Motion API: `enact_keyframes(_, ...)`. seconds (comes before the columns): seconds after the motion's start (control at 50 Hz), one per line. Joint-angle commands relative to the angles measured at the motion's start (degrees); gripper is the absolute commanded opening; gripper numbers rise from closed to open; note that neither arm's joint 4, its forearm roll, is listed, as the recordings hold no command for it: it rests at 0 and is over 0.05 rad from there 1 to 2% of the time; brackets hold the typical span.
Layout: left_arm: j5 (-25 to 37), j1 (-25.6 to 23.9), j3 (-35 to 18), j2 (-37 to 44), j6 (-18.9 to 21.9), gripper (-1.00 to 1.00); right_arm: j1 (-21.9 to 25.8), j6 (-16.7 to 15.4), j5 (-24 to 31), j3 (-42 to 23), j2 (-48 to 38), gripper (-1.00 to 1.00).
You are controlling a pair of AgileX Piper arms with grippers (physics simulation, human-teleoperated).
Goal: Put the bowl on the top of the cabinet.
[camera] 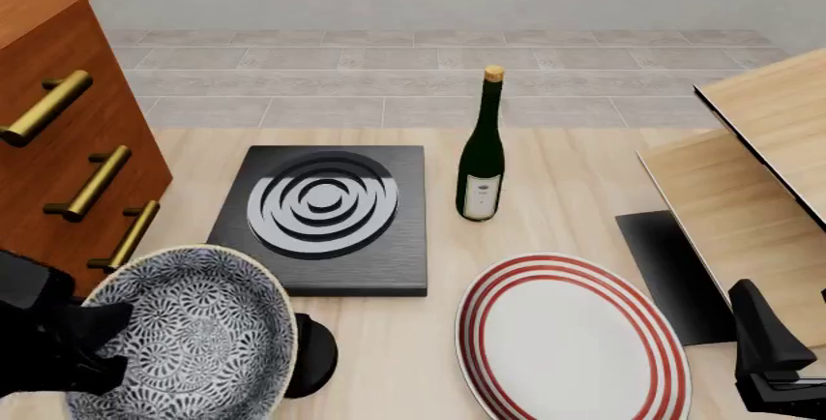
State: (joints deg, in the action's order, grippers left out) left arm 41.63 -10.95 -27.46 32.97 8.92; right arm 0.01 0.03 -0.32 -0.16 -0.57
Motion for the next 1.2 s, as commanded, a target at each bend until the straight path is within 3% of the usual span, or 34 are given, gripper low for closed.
enact_keyframes(0.02,2.73,0.48,-6.59,-1.02,-2.16,-1.0,-0.01,0.0,0.0,0.0,0.0,1.0)
enact_keyframes(0.22,3.14,4.07,-15.87,-0.28,-5.0,-1.0,0.0,0.0,0.0,0.0,0.0,1.0)
enact_keyframes(0.52,2.44,7.75,-21.9,-0.54,-3.84,-1.0,0.0,0.0,0.0,0.0,0.0,1.0)
enact_keyframes(0.68,1.65,10.95,-27.0,1.65,-5.67,-1.0,0.0,0.0,0.0,0.0,0.0,1.0)
enact_keyframes(0.84,0.28,13.09,-28.5,2.09,-5.86,-1.0,0.0,0.0,0.0,0.0,0.0,1.0)
enact_keyframes(1.2,-4.12,24.13,-33.6,5.11,-15.14,-1.0,0.0,0.0,0.0,0.0,0.0,1.0)
